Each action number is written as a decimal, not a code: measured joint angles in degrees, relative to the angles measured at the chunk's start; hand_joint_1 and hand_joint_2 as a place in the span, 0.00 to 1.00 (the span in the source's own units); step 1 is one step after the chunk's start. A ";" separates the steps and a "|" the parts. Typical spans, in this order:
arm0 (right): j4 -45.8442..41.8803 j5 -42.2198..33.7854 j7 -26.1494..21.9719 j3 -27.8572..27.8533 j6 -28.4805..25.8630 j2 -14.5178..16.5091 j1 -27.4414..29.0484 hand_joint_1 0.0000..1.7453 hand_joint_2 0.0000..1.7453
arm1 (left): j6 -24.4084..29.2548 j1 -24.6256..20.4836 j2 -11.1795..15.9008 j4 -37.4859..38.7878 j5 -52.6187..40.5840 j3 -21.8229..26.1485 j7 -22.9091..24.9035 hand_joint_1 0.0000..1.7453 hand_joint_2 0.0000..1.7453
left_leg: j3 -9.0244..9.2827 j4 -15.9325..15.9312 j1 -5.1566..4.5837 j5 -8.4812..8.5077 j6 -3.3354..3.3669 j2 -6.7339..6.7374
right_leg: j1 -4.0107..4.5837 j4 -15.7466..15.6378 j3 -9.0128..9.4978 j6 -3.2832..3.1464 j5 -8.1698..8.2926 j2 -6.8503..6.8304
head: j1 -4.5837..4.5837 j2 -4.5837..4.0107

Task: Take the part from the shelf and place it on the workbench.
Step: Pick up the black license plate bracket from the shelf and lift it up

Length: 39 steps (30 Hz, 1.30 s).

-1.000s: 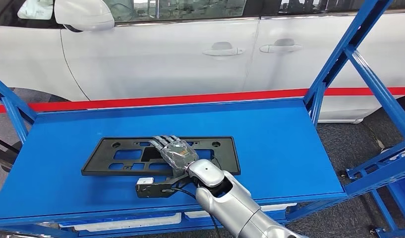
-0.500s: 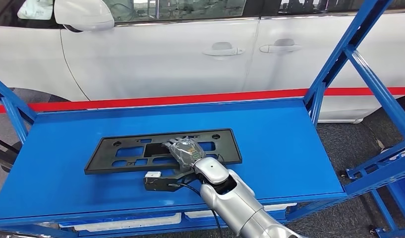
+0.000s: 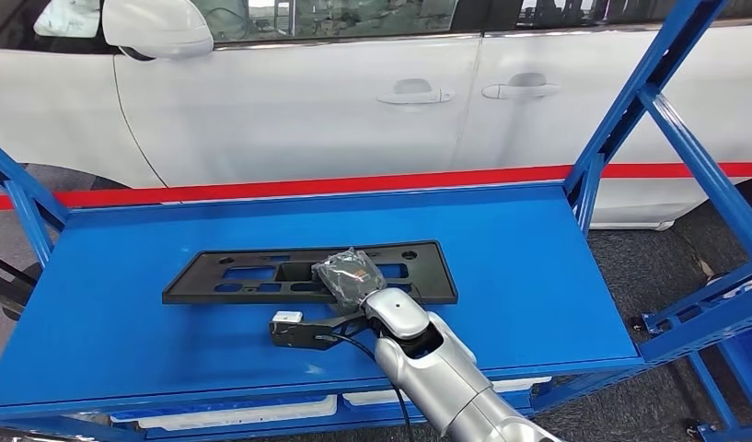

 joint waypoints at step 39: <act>-6.97 -7.34 -3.19 -2.68 -0.02 -0.78 3.18 0.00 0.00 | -1.84 0.01 0.00 0.00 3.41 2.28 -2.44 0.00 0.00 | 0.02 0.01 -0.03 0.00 0.00 0.01 | -0.01 0.00 0.01 0.01 0.01 0.03 | 0.00 0.00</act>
